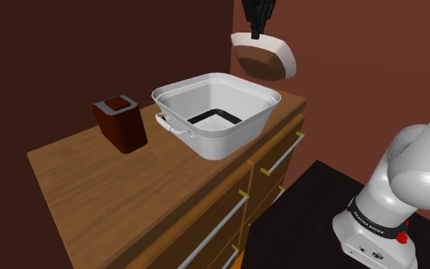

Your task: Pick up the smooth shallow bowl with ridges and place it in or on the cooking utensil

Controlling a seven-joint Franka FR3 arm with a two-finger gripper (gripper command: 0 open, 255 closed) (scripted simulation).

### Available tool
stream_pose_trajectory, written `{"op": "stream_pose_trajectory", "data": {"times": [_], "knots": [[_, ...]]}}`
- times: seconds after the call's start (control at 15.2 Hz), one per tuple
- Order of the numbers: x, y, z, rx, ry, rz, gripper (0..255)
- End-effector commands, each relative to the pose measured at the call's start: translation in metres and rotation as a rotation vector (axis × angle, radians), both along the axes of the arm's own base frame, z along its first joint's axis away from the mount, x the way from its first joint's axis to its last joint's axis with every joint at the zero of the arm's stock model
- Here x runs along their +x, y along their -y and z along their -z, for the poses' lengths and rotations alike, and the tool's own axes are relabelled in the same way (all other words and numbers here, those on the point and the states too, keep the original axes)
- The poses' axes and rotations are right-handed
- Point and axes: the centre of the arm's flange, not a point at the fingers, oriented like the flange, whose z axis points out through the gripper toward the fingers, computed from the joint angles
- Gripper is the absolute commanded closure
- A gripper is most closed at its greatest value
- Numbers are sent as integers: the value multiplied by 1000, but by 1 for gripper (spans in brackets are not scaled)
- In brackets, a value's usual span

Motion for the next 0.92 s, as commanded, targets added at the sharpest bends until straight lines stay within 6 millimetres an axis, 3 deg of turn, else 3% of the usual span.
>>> {"op": "stream_pose_trajectory", "data": {"times": [0.0,0.86], "knots": [[-4,-24,-1,0,0,2,255],[-20,-194,-13,0,0,2,255]]}}
